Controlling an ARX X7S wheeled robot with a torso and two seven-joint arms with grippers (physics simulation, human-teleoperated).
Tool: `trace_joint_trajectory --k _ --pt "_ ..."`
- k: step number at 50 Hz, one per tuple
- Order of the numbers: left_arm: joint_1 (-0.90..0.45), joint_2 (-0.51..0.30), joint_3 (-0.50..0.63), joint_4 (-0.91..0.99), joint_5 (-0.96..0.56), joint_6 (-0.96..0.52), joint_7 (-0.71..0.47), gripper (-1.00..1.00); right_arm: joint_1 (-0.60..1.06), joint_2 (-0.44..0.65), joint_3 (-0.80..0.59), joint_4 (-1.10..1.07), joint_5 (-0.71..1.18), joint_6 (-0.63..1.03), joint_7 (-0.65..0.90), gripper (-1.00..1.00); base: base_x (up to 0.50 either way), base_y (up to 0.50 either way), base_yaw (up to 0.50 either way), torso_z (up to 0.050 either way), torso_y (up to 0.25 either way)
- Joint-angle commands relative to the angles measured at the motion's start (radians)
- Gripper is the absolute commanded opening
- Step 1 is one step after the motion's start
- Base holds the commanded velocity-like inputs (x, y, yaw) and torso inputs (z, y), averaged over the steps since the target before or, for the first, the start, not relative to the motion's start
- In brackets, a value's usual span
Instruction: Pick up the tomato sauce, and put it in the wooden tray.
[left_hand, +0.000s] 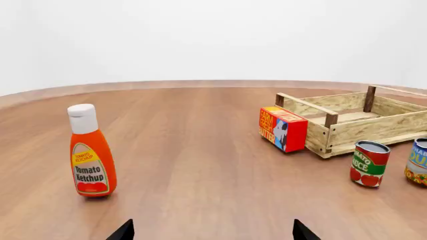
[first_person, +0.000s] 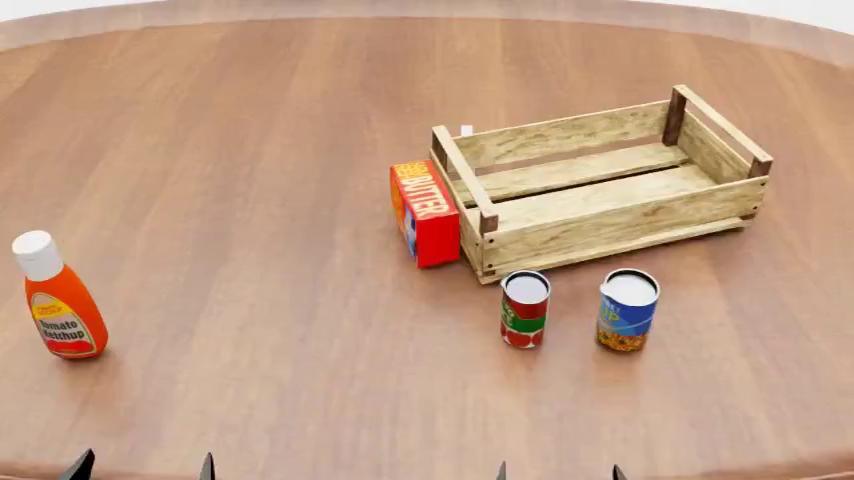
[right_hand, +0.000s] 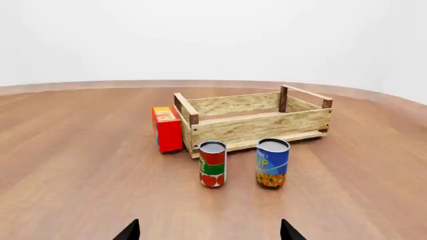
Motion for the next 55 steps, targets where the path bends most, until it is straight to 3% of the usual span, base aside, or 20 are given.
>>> trace_joint_trajectory --k 1,20,27,34,55 --pt "0.000 -0.010 0.011 0.000 0.000 0.000 -0.011 1.00 0.000 0.009 -0.013 0.000 0.009 0.000 0.013 1.00 0.00 0.00 0.00 0.000 0.000" --pt "-0.001 -0.059 0.069 -0.004 -0.066 0.004 -0.054 1.00 0.004 0.056 -0.061 -0.038 0.091 0.080 0.070 1.00 0.00 0.00 0.00 0.000 0.000" --pt "-0.012 -0.080 0.097 0.016 -0.065 -0.094 -0.056 1.00 0.007 0.066 -0.070 -0.041 0.106 0.088 0.082 1.00 0.00 0.00 0.00 0.000 0.000" --pt "-0.004 -0.078 0.086 0.008 -0.090 -0.017 -0.070 1.00 0.010 0.075 -0.081 -0.038 0.113 0.086 0.094 1.00 0.00 0.00 0.00 0.000 0.000" --pt "-0.013 -0.100 0.115 -0.006 -0.107 -0.007 -0.100 1.00 0.016 0.103 -0.116 -0.035 0.140 0.080 0.104 1.00 0.07 0.00 0.00 0.000 0.000"
